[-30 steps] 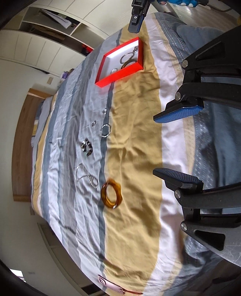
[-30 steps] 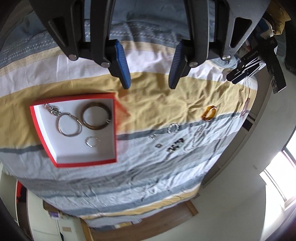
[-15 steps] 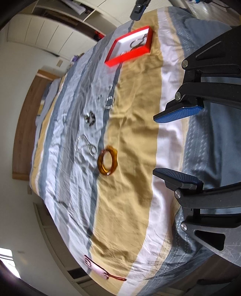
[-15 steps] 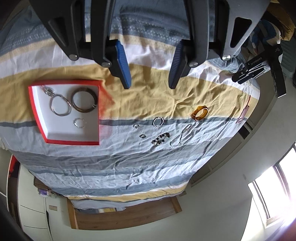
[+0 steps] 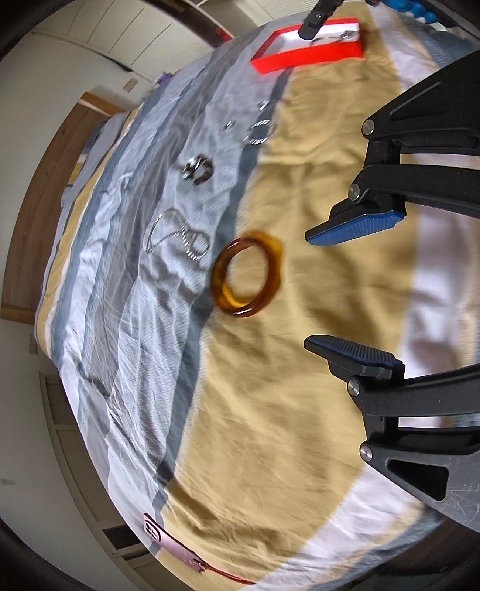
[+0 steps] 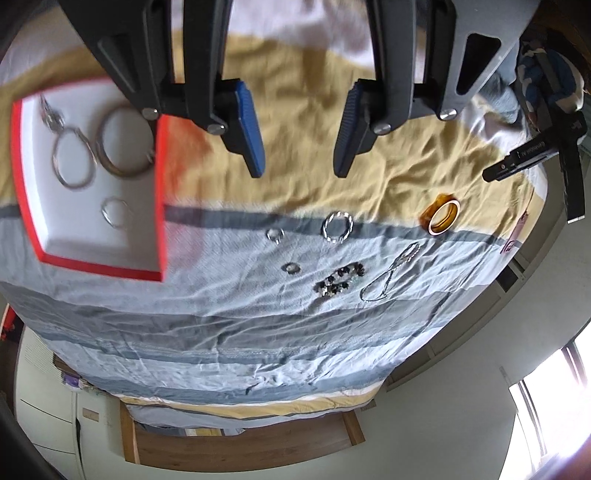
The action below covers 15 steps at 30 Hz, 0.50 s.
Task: Organize jewelry
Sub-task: 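Move the left gripper toward the amber bangle on the bed, then grasp the amber bangle with the left gripper while the right gripper grasps a small silver hoop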
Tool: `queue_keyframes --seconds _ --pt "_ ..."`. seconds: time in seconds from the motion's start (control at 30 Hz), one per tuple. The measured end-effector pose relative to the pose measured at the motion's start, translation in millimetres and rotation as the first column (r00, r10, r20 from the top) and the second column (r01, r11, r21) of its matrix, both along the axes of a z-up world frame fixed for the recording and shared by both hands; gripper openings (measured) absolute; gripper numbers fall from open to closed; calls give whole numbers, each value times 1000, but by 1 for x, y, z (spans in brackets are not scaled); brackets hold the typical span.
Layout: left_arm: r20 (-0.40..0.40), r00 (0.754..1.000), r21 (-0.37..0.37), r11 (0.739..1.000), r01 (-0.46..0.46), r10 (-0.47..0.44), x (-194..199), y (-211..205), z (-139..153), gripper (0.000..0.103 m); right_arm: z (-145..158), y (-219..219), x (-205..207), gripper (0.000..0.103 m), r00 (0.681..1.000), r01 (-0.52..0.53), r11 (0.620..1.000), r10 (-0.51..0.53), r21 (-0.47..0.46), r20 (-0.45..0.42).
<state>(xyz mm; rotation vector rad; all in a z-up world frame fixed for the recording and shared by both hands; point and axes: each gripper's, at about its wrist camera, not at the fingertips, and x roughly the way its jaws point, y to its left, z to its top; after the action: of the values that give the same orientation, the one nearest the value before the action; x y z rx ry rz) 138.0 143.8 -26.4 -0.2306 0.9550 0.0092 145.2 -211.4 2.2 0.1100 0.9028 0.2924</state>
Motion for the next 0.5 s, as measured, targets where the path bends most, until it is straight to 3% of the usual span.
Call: queue_keyframes --seconds 0.2,0.5 --pt "-24 1000 6 1000 -15 15 43 10 -17 50 -20 8 40 36 1000 7 1000 -7 8 -15" --pt "-44 999 4 1000 -15 15 79 16 -39 45 -43 42 71 36 996 -76 997 77 32 -35"
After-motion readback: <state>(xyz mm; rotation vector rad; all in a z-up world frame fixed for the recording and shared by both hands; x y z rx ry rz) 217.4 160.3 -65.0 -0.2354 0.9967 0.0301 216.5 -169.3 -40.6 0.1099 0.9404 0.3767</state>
